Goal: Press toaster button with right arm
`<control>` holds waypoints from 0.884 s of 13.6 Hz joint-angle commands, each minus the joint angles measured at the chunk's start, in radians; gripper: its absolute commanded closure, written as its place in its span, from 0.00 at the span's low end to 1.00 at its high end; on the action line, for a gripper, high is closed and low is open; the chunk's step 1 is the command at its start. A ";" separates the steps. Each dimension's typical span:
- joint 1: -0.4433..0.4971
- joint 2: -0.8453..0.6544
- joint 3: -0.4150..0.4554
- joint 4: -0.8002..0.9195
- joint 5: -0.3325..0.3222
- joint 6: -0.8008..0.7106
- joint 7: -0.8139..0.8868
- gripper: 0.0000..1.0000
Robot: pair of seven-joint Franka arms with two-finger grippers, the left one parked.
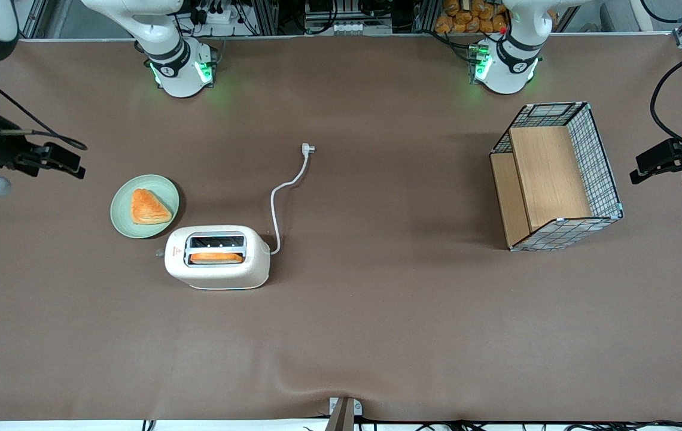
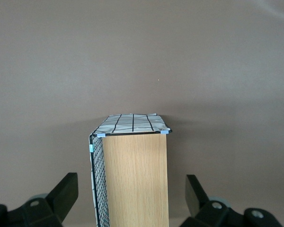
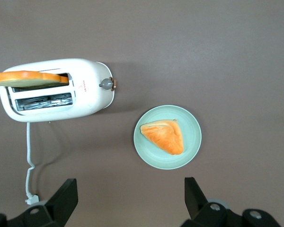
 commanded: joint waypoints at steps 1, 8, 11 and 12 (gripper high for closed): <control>0.007 -0.025 -0.001 -0.006 -0.028 -0.018 0.028 0.00; -0.002 -0.015 -0.046 0.148 -0.028 -0.151 0.027 0.00; -0.001 -0.012 -0.046 0.159 -0.028 -0.165 0.028 0.00; -0.002 -0.012 -0.046 0.155 -0.028 -0.167 0.028 0.00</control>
